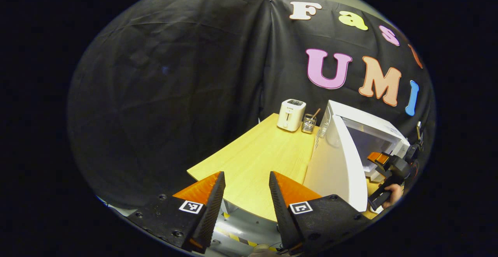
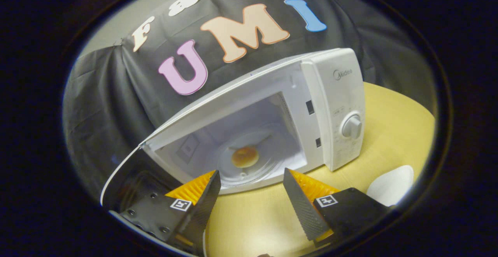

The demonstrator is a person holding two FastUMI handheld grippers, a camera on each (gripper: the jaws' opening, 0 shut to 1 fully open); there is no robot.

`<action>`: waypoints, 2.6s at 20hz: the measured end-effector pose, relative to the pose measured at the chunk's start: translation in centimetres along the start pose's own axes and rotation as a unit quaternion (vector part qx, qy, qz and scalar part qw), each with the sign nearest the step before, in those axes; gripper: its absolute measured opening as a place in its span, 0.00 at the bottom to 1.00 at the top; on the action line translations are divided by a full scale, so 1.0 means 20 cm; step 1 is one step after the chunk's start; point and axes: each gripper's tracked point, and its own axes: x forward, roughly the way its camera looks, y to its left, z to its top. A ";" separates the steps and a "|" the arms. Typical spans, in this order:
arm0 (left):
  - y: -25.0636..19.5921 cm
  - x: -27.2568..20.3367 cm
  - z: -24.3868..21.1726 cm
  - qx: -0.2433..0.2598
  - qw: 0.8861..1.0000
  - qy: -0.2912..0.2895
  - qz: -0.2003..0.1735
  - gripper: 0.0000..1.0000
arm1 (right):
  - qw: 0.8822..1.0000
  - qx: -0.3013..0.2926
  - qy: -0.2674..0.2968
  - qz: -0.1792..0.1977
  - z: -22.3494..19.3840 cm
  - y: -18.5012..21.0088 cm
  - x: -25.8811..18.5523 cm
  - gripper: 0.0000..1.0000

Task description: Open the microwave oven with the left hand, put the food in, and close the microwave oven.

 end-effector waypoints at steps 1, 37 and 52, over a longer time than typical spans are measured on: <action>-0.02 0.01 -0.01 0.002 1.000 0.002 -0.008 0.60 | 1.000 -0.015 -0.001 0.004 0.01 -0.01 -0.05 0.99; -1.00 -0.16 -0.26 0.032 0.978 0.063 -0.194 0.01 | 0.992 -0.115 -0.035 -0.043 0.73 -0.73 -0.70 0.99; -1.66 -0.11 -0.23 0.068 0.958 0.046 -0.275 0.01 | 0.993 -0.088 -0.036 -0.064 0.86 -1.03 -0.74 0.91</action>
